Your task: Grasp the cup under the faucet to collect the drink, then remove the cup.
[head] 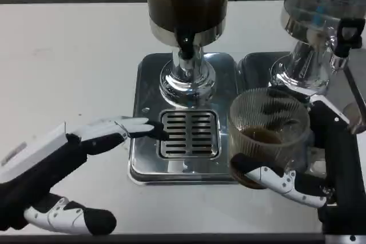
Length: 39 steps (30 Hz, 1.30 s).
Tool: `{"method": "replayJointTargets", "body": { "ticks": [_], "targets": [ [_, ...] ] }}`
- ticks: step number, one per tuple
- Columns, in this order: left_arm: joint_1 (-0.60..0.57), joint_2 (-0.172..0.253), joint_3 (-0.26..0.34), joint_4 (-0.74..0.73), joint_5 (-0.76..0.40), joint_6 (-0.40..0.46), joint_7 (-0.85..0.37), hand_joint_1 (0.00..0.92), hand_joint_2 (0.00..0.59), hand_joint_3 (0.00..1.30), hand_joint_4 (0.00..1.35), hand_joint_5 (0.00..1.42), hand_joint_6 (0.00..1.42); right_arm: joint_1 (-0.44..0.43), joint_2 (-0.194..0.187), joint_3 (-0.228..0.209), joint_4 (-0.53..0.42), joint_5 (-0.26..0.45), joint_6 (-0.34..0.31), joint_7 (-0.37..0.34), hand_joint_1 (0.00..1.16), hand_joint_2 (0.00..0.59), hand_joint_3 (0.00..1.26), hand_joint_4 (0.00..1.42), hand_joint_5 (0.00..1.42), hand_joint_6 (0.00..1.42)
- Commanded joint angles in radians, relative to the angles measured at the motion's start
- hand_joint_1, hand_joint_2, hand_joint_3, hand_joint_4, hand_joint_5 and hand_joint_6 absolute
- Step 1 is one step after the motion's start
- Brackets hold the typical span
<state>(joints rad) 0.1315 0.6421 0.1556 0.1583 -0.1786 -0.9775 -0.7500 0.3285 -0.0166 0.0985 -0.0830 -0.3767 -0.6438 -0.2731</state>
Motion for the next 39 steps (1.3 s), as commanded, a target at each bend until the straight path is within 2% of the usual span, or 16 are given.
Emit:
{"method": "replayJointTargets", "body": {
  "ticks": [1,7,12,23,39],
  "targets": [
    [0.034,0.046,0.035,-0.034,0.012,-0.058,0.018,0.000,0.020,0.22,0.06,0.08,0.12,0.014,0.003,-0.006,-0.051,0.032,-0.012,0.008,1.06,0.045,0.84,1.00,1.12,1.42],
    [0.049,0.083,0.045,-0.018,0.020,-0.125,0.020,0.000,0.018,0.21,0.04,0.05,0.09,0.027,0.007,-0.011,-0.072,0.039,-0.009,0.024,1.05,0.044,0.85,1.00,1.12,1.42],
    [0.054,0.100,0.044,-0.021,0.009,-0.136,0.026,0.000,0.015,0.21,0.04,0.05,0.09,0.032,0.010,-0.013,-0.084,0.044,-0.004,0.034,1.05,0.044,0.85,1.01,1.12,1.42],
    [0.064,0.113,0.034,-0.033,0.001,-0.140,0.041,0.000,0.011,0.21,0.04,0.04,0.09,0.030,0.013,-0.019,-0.090,0.047,-0.001,0.042,1.05,0.045,0.85,1.01,1.12,1.42],
    [0.076,0.108,0.029,-0.024,0.006,-0.146,0.045,0.000,0.011,0.21,0.05,0.04,0.09,0.024,0.012,-0.020,-0.079,0.044,-0.003,0.042,1.04,0.050,0.86,1.02,1.13,1.42]
  ]
}}
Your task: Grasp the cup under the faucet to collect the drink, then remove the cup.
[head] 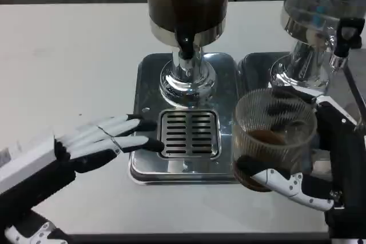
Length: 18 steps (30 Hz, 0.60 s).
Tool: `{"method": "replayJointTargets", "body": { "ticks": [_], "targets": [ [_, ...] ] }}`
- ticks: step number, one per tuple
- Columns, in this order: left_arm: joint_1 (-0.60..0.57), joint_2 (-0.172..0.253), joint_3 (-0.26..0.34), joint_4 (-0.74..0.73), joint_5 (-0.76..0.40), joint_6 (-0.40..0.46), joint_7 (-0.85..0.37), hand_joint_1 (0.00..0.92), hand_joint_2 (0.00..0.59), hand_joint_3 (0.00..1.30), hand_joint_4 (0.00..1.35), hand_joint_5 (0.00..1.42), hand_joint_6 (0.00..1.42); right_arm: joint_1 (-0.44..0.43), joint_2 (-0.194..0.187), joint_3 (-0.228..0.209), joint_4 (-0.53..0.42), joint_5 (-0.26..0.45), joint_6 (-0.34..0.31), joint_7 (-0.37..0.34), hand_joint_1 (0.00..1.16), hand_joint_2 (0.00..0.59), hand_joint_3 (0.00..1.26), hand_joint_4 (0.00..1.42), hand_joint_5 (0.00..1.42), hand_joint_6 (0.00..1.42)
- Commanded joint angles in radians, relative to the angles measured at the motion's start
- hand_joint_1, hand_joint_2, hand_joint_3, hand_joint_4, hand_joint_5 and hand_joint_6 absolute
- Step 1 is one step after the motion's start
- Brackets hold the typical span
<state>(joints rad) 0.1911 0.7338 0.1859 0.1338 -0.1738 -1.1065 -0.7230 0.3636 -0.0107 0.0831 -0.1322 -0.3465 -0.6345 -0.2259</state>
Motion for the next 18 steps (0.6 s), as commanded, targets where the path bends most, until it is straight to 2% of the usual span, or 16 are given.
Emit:
{"method": "replayJointTargets", "body": {
  "ticks": [1,18],
  "targets": [
    [0.018,0.016,0.001,0.000,0.001,-0.020,0.019,0.000,0.011,0.21,0.05,0.04,0.09,-0.010,0.006,-0.004,-0.029,0.013,-0.013,-0.005,1.04,0.051,0.86,1.03,1.13,1.42],
    [0.028,0.015,0.002,0.010,0.010,-0.014,0.033,0.000,0.011,0.21,0.06,0.04,0.09,-0.010,0.004,-0.009,-0.033,0.015,-0.004,-0.003,1.04,0.059,0.87,1.03,1.15,1.42]
  ]
}}
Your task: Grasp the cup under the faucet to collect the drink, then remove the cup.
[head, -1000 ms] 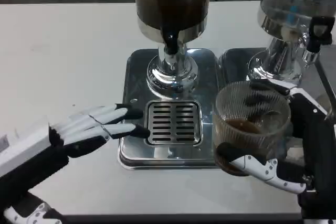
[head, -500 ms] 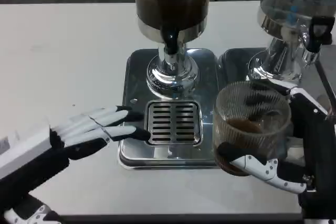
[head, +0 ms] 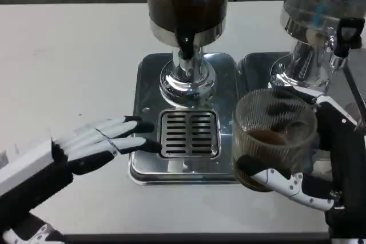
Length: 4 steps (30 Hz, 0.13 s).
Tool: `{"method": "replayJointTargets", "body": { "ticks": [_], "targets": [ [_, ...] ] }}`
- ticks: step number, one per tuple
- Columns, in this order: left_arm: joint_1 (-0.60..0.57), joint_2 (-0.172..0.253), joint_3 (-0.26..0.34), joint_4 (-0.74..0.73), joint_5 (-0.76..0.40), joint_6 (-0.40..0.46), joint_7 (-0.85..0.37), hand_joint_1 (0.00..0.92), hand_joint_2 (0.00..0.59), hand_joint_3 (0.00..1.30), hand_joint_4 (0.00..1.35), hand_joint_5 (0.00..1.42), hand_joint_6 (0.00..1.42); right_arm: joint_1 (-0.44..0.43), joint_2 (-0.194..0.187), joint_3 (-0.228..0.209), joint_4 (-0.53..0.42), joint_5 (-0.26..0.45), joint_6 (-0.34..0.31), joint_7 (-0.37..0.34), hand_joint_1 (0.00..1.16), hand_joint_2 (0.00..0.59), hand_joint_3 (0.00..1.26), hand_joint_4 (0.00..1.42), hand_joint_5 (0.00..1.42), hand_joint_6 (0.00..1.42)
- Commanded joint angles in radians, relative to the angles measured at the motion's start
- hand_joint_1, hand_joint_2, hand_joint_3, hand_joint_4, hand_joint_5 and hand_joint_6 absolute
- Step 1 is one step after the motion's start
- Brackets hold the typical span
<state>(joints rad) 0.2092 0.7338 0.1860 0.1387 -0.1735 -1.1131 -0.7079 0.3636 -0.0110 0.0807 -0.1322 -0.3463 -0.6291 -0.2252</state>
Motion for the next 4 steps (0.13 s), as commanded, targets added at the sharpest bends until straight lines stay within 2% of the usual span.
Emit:
{"method": "replayJointTargets", "body": {
  "ticks": [1,4],
  "targets": [
    [0.010,0.015,0.003,0.005,0.013,-0.008,0.018,0.000,0.011,0.21,0.06,0.04,0.09,-0.011,0.004,-0.007,-0.033,0.014,-0.009,-0.004,1.04,0.060,0.87,1.03,1.15,1.42],
    [0.009,0.017,0.008,0.010,0.024,-0.013,0.022,0.000,0.011,0.21,0.06,0.05,0.09,-0.012,0.006,-0.005,-0.030,0.015,-0.010,-0.004,1.04,0.060,0.87,1.03,1.15,1.42]
  ]
}}
